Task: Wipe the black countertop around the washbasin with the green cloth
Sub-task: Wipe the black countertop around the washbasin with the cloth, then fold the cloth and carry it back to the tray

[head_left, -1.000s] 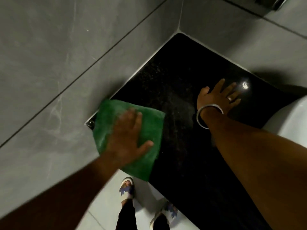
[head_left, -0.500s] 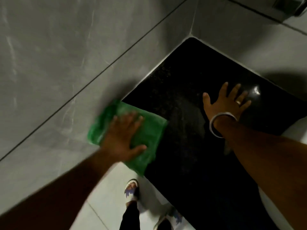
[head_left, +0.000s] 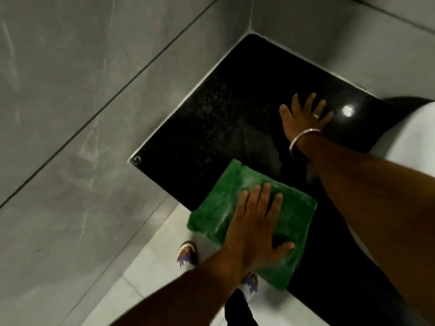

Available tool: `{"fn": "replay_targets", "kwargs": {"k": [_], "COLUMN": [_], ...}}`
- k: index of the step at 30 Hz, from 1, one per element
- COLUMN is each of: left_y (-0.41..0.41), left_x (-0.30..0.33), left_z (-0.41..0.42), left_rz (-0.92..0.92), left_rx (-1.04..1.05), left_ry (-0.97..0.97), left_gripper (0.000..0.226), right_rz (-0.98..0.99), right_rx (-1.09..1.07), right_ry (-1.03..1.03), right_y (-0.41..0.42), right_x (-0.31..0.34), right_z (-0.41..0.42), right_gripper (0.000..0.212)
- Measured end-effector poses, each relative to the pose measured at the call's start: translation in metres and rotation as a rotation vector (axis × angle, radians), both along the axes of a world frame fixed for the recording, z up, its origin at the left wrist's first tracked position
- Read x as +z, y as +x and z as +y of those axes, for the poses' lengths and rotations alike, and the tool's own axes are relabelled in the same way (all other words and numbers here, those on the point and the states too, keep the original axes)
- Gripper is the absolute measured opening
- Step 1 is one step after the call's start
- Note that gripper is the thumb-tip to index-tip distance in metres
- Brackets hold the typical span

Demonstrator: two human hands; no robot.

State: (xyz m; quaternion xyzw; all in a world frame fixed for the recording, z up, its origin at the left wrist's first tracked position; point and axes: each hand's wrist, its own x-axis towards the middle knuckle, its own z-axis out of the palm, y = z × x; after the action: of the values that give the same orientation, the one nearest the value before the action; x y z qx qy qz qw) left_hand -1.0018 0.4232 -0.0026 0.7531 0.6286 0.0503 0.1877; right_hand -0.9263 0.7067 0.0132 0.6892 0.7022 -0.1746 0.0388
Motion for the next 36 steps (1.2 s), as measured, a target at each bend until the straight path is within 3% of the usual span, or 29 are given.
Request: {"fn": "replay_targets", "kwargs": {"k": [3, 6, 10, 13, 16, 18, 21, 23, 26, 29, 32, 34, 36], "left_y": [0.005, -0.021, -0.075, -0.1, -0.105, -0.113, -0.126, -0.128, -0.118, -0.089, -0.037, 0.008, 0.064], "left_x": [0.008, 0.021, 0.047, 0.068, 0.081, 0.088, 0.096, 0.109, 0.131, 0.152, 0.166, 0.173, 0.182], "left_z": [-0.002, 0.002, 0.053, 0.109, 0.139, 0.135, 0.121, 0.115, 0.103, 0.087, 0.069, 0.055, 0.034], "left_rz": [-0.03, -0.08, 0.052, 0.211, 0.255, 0.161, 0.014, -0.2, -0.557, -0.867, -0.973, -0.967, -0.958], "left_rx": [-0.022, -0.058, -0.002, -0.116, -0.31, -0.427, -0.517, -0.434, -0.24, -0.11, -0.072, -0.121, -0.201], "left_ry": [-0.029, 0.041, 0.159, -0.016, -0.288, -0.433, -0.452, -0.48, -0.58, -0.704, -0.782, -0.803, -0.821], "left_gripper": [0.104, 0.093, 0.077, 0.081, 0.066, 0.047, 0.019, 0.015, 0.01, 0.011, 0.018, 0.022, 0.02], "right_rz": [0.049, -0.054, -0.013, -0.119, -0.185, -0.142, 0.034, 0.132, 0.374, 0.609, 0.743, 0.808, 0.915], "right_rx": [0.058, 0.214, 0.289, 0.334, 0.319, 0.291, 0.197, 0.115, -0.06, -0.224, -0.419, -0.521, -0.625], "right_ry": [-0.12, -0.191, -0.301, -0.324, -0.276, -0.282, -0.279, -0.247, -0.216, -0.232, -0.193, -0.181, -0.142], "right_y": [0.019, 0.023, 0.025, 0.028, 0.028, 0.027, 0.029, 0.035, 0.061, 0.097, 0.15, 0.19, 0.234], "right_x": [0.017, 0.041, 0.059, 0.061, 0.057, 0.056, 0.06, 0.07, 0.091, 0.121, 0.15, 0.166, 0.179], "right_z": [-0.017, -0.071, -0.138, -0.172, -0.191, -0.2, -0.214, -0.226, -0.25, -0.283, -0.327, -0.359, -0.403], "right_gripper": [0.047, 0.039, 0.052, 0.079, 0.079, 0.061, 0.042, 0.039, 0.017, 0.019, 0.011, 0.016, 0.008]}}
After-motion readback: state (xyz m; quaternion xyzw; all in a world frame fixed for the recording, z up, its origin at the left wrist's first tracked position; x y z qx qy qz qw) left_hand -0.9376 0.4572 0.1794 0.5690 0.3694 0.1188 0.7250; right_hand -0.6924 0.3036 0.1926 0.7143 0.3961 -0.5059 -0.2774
